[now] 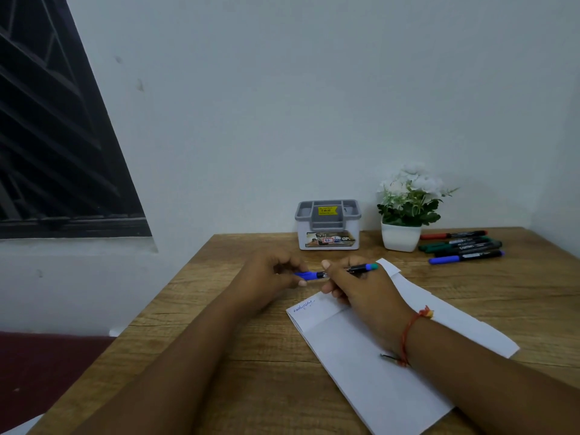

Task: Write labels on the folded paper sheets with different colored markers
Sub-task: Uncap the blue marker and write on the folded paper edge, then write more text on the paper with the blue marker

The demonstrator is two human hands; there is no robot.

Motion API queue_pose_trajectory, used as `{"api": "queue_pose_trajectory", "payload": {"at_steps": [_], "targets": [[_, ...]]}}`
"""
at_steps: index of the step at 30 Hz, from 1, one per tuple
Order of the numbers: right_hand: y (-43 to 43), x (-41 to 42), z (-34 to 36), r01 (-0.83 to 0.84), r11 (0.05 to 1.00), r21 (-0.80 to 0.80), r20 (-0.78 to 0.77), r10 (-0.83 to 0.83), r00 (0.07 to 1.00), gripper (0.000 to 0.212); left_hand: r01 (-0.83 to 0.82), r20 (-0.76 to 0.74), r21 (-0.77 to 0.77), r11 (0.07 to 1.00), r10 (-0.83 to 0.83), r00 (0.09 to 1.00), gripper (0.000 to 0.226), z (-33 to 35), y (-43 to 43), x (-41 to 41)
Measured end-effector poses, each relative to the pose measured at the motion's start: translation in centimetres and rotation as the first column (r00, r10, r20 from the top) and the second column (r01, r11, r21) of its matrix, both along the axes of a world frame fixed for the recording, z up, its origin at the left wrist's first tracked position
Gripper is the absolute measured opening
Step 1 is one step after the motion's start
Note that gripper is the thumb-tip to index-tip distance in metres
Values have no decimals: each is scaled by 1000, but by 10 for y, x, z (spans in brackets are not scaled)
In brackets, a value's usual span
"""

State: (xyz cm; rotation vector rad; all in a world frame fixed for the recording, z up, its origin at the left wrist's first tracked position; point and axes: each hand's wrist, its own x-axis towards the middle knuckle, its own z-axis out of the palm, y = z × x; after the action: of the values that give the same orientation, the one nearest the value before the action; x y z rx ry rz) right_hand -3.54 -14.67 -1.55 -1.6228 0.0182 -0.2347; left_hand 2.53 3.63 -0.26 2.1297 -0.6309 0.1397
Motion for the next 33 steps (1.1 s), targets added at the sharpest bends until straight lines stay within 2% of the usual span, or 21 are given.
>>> {"api": "queue_pose_trajectory", "payload": {"at_steps": [5,13,15,17,20,22,25,29,33], "targets": [[-5,0,2,-40,999,30,-10,40,999,38,-14,-114,-163,987,-5,994,20,4,-3,-3],[-1,2,1,-21,997,73,-52,25,998,48,-53,-226,-287,956,-14,974,17,7,-4,-10],[1,4,0,-22,997,72,-66,27,997,46,-121,-196,-403,907,44,980,17,12,-5,-11],[2,4,-2,-18,999,48,-54,20,998,45,-216,-100,-495,842,192,976,17,18,-7,-9],[0,1,-6,-28,997,-69,-25,26,999,41,-347,53,-550,760,446,893,17,28,-9,-2],[1,-1,-8,-28,982,-189,-15,26,1000,39,-396,111,-546,738,533,839,18,35,-11,6],[1,-3,-8,-48,961,-272,-28,42,999,33,-412,152,-535,738,564,812,22,47,-15,17],[0,-5,-6,-64,949,-308,-33,56,998,32,-411,193,-478,777,549,814,27,55,-22,33],[-1,-4,-5,-69,936,-344,-36,61,998,32,-388,161,-480,787,513,843,30,52,-34,45]]}}
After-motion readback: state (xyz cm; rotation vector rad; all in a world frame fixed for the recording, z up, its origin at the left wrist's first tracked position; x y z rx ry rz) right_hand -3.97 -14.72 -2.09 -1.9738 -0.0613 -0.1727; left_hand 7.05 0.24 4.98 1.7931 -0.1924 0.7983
